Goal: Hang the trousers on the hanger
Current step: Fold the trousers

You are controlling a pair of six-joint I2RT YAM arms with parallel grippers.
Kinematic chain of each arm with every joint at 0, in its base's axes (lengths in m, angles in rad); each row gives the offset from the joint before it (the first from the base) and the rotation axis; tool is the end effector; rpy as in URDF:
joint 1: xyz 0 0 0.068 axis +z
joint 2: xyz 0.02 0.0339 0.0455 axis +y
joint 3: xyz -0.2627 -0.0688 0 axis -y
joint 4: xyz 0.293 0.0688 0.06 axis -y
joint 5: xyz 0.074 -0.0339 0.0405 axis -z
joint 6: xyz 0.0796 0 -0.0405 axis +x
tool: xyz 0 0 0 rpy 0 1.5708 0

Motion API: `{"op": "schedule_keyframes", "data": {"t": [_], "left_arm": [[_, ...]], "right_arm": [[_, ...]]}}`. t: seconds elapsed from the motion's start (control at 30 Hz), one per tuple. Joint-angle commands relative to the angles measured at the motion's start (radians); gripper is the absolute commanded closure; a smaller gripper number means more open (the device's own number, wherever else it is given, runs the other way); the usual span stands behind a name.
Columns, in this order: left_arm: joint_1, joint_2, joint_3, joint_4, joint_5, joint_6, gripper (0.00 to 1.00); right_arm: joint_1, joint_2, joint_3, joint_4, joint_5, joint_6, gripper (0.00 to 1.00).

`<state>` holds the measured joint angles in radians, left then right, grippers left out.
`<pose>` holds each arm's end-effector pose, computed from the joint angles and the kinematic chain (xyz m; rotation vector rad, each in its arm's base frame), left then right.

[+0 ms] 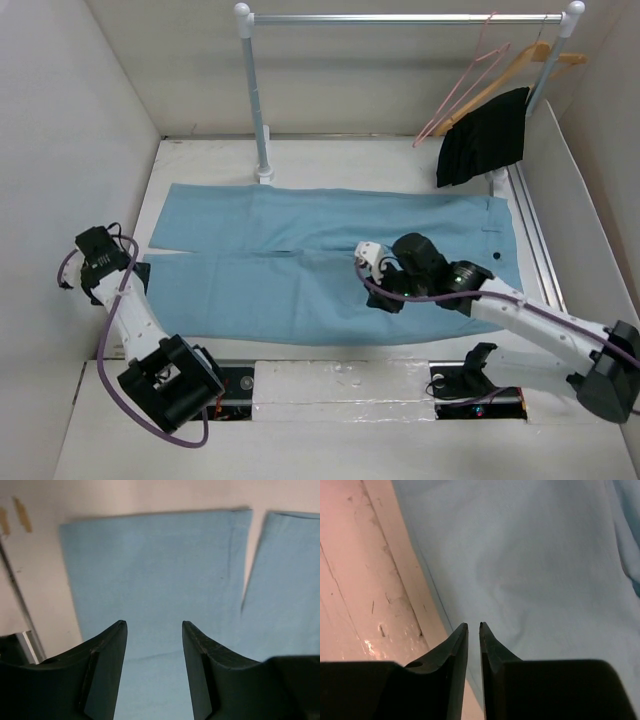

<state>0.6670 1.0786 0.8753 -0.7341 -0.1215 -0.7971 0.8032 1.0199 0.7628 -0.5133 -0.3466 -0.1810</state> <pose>0.2183 0.1842 0.2213 -1.7084 1.8265 0.0985 0.1805 0.2260 0.2172 -1.2843 2.0213 0.7073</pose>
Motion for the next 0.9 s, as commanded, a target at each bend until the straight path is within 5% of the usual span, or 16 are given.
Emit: {"op": "schedule_keyframes", "data": {"t": [0.0,0.17,0.43,0.6,0.67,0.87], "left_arm": [[0.031,0.009,-0.009,-0.115,-0.093,-0.039,0.56],[0.071,0.021,-0.033,-0.165,0.035,-0.172,0.59],[0.025,-0.278,-0.208,-0.102,0.016,-0.396,0.57],[0.025,-0.344,-0.237,-0.010,0.034,-0.332,0.58],[0.025,-0.352,-0.123,-0.022,-0.039,-0.221,0.58],[0.034,-0.050,0.085,-0.168,-0.250,-0.102,0.58]], "right_arm": [[0.073,0.063,0.112,0.087,0.041,-0.051,0.78],[0.082,-0.038,0.028,0.107,0.063,-0.022,0.60],[0.082,-0.221,-0.062,0.067,0.015,-0.018,0.54],[0.082,-0.190,-0.007,0.056,0.001,-0.017,0.53],[0.082,-0.158,0.027,0.035,-0.020,-0.044,0.53],[0.073,-0.096,0.113,0.012,-0.040,-0.077,0.53]]}}
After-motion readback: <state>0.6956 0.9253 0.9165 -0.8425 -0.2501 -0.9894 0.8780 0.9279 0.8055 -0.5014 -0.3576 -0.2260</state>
